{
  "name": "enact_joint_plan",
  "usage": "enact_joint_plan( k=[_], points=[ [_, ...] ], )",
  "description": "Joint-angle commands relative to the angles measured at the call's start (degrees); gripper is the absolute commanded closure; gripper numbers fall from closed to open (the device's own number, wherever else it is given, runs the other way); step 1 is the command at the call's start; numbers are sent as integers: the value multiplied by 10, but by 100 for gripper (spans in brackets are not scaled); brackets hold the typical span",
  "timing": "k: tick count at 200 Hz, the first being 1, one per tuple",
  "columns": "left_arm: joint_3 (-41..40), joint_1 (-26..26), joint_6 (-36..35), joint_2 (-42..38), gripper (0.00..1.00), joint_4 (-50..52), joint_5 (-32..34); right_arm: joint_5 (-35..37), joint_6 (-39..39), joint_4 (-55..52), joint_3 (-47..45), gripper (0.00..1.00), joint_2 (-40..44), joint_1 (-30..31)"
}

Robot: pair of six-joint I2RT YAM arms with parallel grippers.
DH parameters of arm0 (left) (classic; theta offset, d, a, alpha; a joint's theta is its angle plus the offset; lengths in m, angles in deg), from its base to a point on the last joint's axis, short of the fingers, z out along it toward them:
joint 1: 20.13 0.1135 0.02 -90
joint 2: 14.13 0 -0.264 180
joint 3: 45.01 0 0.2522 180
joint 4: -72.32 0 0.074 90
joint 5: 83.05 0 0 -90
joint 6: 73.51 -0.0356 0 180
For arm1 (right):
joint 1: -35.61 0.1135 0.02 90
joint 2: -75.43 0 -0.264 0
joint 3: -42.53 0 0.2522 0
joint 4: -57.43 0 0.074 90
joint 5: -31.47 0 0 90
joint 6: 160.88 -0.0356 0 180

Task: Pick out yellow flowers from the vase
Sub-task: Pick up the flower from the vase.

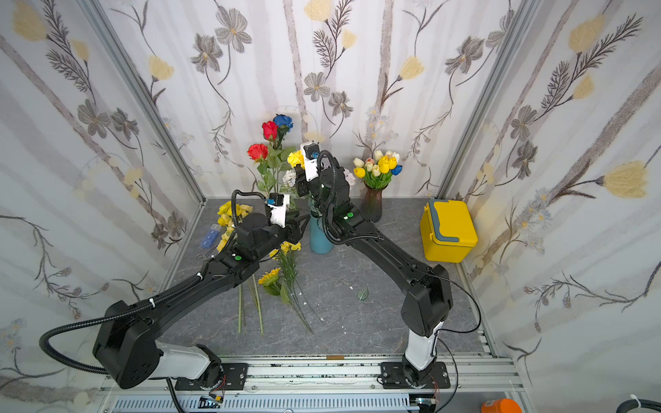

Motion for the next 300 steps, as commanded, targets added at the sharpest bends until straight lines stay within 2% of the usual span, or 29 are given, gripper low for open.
enact_joint_plan(
  k=[1,23,74,148,234,300],
  points=[
    [19,2,-17,26,58,-40,11,-20,-17,10,7,62,11,-1],
    [23,11,-15,43,59,-53,24,-23,-24,6,7,62,17,-1],
    [45,20,-22,76,61,-66,4,-41,-35,10,7,62,22,1],
    [70,23,-43,91,64,-67,6,-72,-60,12,14,63,21,7],
    [89,29,-53,112,65,-88,-35,-68,-55,11,28,64,15,18],
    [106,32,-60,123,87,-80,-13,-67,-55,9,28,64,13,19]
  ],
)
